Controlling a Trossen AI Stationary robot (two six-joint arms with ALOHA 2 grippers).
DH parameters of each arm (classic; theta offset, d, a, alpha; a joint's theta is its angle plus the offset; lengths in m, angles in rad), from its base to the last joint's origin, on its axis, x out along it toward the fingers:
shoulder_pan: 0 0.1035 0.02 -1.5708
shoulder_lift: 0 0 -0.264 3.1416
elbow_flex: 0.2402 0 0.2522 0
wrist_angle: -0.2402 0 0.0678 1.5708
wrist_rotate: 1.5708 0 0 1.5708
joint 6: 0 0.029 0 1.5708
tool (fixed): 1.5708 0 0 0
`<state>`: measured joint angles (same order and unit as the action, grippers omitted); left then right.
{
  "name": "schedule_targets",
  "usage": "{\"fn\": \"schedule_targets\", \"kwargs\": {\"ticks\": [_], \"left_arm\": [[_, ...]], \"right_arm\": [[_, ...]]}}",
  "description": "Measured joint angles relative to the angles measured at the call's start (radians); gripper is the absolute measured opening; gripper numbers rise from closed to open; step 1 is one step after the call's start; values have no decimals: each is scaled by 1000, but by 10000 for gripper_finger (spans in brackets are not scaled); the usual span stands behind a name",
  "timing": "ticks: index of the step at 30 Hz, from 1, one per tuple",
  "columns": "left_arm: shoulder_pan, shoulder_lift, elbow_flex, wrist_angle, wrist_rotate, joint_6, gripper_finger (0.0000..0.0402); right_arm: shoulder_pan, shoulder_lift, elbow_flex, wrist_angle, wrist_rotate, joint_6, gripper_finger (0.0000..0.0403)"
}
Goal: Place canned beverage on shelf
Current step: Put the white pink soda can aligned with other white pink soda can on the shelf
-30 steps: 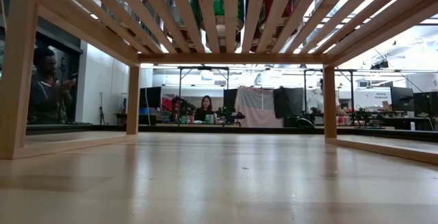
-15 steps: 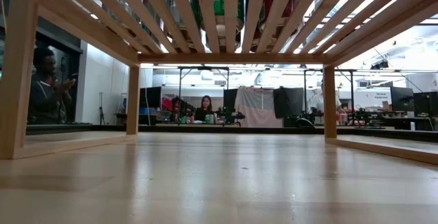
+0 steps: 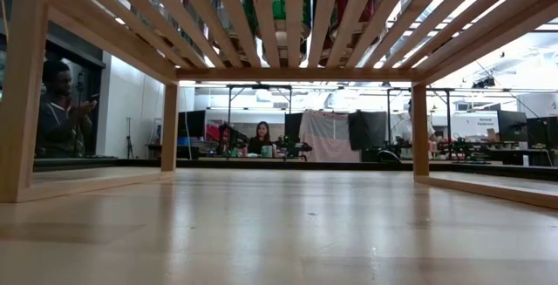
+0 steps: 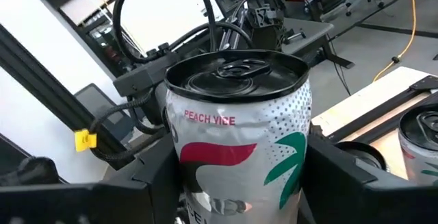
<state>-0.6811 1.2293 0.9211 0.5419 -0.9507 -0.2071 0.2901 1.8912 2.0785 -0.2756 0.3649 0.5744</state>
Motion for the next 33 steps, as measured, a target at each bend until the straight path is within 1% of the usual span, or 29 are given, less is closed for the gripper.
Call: {"fn": "schedule_targets", "kwargs": {"ticks": [3, 6, 12, 16, 20, 26, 29, 33], "left_arm": [[-3, -14, 0, -17, 28, 0, 344], [-22, -56, 0, -57, 50, -1, 357], [-71, -165, 0, -77, 40, 12, 358], [-75, -189, 0, -81, 55, 32, 360], [-61, -189, 0, -82, 132, -7, 361], [-2, -175, 0, -77, 264, -111, 362], [24, -161, 0, -84, 293, -122, 362], [47, -152, -1, -94, 301, -119, 362]], "right_arm": [[0, -11, 0, -23, -4, -22, 226], [1, -41, 0, -58, -3, -42, 226], [22, -69, 2, -68, 5, -109, 226], [34, -62, 2, -13, 0, -130, 226], [38, -51, 2, 15, 9, -148, 226], [38, -44, 2, 17, -4, -161, 226], [38, -32, 2, 29, -36, -161, 226], [38, -27, 2, 33, -50, -161, 226]]}}
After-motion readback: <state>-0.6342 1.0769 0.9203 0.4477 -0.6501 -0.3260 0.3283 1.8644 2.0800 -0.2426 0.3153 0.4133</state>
